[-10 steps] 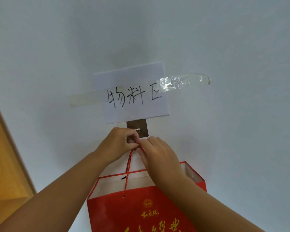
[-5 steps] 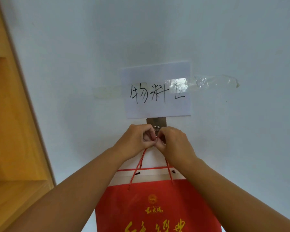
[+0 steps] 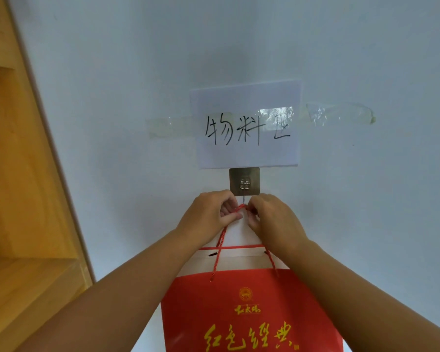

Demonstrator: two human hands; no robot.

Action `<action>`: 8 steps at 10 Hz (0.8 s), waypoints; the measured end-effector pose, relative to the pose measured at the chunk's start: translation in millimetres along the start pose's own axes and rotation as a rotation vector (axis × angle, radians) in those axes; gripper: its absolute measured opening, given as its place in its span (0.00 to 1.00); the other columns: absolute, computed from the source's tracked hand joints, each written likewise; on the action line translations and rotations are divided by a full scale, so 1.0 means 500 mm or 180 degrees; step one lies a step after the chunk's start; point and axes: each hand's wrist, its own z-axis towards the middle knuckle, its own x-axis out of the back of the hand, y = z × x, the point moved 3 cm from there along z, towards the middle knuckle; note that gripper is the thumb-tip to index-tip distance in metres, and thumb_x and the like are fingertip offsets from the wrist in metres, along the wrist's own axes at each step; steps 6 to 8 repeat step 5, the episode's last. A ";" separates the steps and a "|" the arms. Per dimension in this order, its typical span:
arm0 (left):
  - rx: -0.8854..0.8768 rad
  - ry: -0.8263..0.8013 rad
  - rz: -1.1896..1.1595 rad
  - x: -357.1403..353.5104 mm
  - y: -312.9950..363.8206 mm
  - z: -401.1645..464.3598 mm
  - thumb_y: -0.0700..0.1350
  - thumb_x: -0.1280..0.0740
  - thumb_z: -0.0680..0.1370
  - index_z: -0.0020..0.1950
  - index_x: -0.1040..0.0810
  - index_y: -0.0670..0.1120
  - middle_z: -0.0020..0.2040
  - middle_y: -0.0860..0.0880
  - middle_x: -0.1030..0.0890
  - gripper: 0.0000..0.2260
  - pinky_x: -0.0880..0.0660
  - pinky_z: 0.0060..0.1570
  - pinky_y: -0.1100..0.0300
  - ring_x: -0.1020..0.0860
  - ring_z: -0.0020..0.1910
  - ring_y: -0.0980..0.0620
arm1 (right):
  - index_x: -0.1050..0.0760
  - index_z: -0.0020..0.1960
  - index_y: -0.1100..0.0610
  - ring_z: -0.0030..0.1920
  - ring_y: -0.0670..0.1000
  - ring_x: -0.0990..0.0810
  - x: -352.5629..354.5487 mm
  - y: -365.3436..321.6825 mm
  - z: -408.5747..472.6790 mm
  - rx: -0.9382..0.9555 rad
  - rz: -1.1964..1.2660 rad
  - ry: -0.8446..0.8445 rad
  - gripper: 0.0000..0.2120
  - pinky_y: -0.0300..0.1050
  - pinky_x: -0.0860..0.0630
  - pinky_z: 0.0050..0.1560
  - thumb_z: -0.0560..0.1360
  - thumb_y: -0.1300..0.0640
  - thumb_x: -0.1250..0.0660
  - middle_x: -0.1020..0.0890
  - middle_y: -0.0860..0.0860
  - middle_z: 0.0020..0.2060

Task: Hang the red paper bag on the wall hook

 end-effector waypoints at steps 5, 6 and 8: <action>0.0015 0.0206 0.1173 0.022 0.053 -0.097 0.59 0.33 0.79 0.49 0.18 0.52 0.44 0.54 0.15 0.12 0.21 0.44 0.61 0.19 0.42 0.54 | 0.23 0.50 0.53 0.41 0.50 0.23 0.081 -0.013 -0.105 -0.0044 -0.0074 -0.0088 0.09 0.49 0.25 0.43 0.75 0.48 0.34 0.20 0.49 0.42; 0.0015 0.0206 0.1173 0.022 0.053 -0.097 0.59 0.33 0.79 0.49 0.18 0.52 0.44 0.54 0.15 0.12 0.21 0.44 0.61 0.19 0.42 0.54 | 0.23 0.50 0.53 0.41 0.50 0.23 0.081 -0.013 -0.105 -0.0044 -0.0074 -0.0088 0.09 0.49 0.25 0.43 0.75 0.48 0.34 0.20 0.49 0.42; 0.0015 0.0206 0.1173 0.022 0.053 -0.097 0.59 0.33 0.79 0.49 0.18 0.52 0.44 0.54 0.15 0.12 0.21 0.44 0.61 0.19 0.42 0.54 | 0.23 0.50 0.53 0.41 0.50 0.23 0.081 -0.013 -0.105 -0.0044 -0.0074 -0.0088 0.09 0.49 0.25 0.43 0.75 0.48 0.34 0.20 0.49 0.42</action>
